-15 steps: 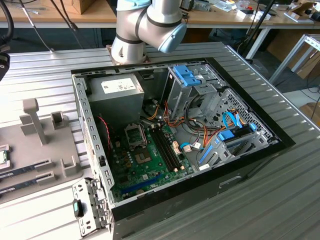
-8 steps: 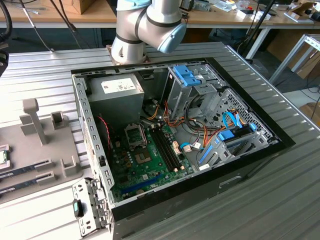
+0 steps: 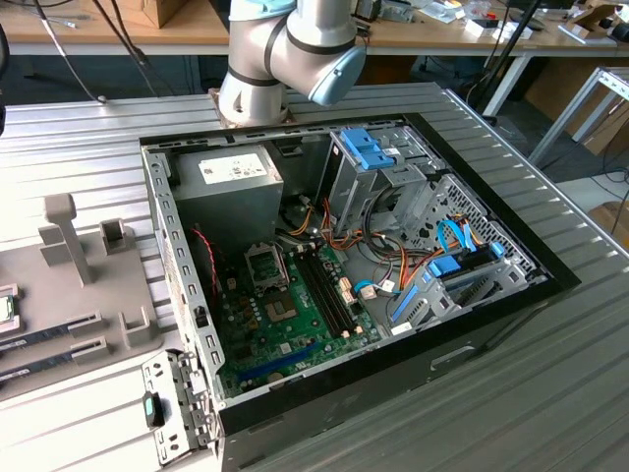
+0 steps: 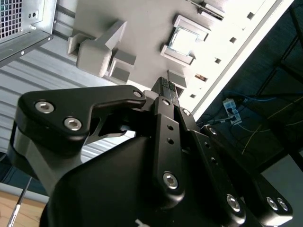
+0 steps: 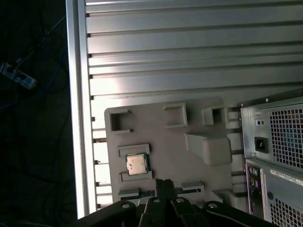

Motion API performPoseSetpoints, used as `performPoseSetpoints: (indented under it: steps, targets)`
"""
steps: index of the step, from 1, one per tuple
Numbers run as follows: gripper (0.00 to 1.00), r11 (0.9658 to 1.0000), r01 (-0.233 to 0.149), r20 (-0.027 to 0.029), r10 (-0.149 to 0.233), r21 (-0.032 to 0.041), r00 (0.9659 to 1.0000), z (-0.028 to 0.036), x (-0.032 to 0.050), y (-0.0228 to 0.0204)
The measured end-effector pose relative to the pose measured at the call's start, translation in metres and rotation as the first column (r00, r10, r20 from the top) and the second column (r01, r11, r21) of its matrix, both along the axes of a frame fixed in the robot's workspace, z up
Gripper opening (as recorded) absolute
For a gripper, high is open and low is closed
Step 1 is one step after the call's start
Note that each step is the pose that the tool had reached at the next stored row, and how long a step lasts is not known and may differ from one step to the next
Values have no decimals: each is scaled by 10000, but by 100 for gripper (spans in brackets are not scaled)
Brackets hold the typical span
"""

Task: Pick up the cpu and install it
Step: 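Reach for the cpu, then pick up the cpu and move it towards the insertion slot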

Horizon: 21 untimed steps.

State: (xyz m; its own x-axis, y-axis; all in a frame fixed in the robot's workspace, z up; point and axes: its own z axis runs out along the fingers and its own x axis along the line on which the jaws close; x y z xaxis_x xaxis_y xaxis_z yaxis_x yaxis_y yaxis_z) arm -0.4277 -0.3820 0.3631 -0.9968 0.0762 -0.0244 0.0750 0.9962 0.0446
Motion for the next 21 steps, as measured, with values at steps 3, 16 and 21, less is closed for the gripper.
performPoseSetpoints:
  steps: [3,16,21]
  targets:
    - [11,10000,0,0,0,0,10000,-28,-12,2]
    - [11,10000,1,0,-1,0,10000,-78,-29,2]
    - [11,10000,-14,0,14,0,10000,-79,-29,2]
